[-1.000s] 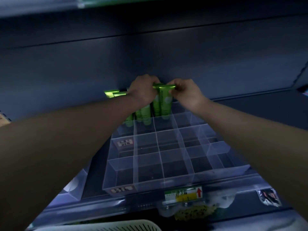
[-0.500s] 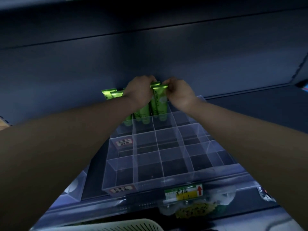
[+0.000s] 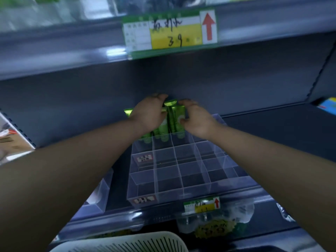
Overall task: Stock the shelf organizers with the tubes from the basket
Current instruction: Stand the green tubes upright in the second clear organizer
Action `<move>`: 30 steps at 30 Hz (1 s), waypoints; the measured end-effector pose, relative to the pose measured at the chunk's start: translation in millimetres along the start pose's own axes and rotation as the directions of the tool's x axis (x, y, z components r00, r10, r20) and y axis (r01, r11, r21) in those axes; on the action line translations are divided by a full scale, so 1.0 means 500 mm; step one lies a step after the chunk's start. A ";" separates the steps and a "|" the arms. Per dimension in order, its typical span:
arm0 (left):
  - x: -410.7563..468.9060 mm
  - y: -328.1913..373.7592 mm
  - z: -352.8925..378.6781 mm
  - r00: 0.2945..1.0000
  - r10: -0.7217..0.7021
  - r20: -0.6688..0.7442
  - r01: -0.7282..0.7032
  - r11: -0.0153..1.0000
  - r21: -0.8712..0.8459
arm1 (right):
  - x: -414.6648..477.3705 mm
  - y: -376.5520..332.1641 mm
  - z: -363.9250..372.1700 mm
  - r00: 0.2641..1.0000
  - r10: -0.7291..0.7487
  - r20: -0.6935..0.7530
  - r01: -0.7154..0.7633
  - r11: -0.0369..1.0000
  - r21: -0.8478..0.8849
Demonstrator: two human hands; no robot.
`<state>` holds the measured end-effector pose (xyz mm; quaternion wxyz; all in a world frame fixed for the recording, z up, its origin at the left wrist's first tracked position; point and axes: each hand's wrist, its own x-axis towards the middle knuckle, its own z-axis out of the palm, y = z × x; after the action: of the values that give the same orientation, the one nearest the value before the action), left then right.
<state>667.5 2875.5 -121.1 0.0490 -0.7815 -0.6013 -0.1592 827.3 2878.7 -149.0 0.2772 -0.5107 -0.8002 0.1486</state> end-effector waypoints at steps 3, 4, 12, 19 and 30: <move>-0.047 0.000 -0.013 0.997 -0.022 0.069 0.020 0.999 0.038 | -0.031 -0.035 0.000 0.999 -0.035 0.022 0.037 0.995 -0.093; -0.064 0.001 -0.017 0.997 -0.020 0.076 0.016 0.998 0.054 | -0.043 -0.047 0.001 0.998 -0.048 0.027 0.051 0.991 -0.122; -0.227 0.000 -0.063 0.997 0.080 0.013 -0.081 0.976 0.202 | -0.151 -0.140 0.025 0.991 -0.091 0.093 0.111 0.966 -0.233; -0.391 -0.017 -0.066 1.000 0.001 0.020 -0.005 0.981 0.195 | -0.249 -0.217 0.081 0.972 -0.152 0.180 0.187 0.963 -0.197; -0.623 -0.050 -0.017 0.996 -0.080 0.041 0.076 0.992 0.101 | -0.418 -0.259 0.200 0.948 -0.160 0.274 0.184 0.981 -0.064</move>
<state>571.6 2591.9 -211.7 0.0679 -0.7575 -0.6394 -0.1132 740.3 2638.9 -222.9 0.1557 -0.4262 -0.8774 0.1556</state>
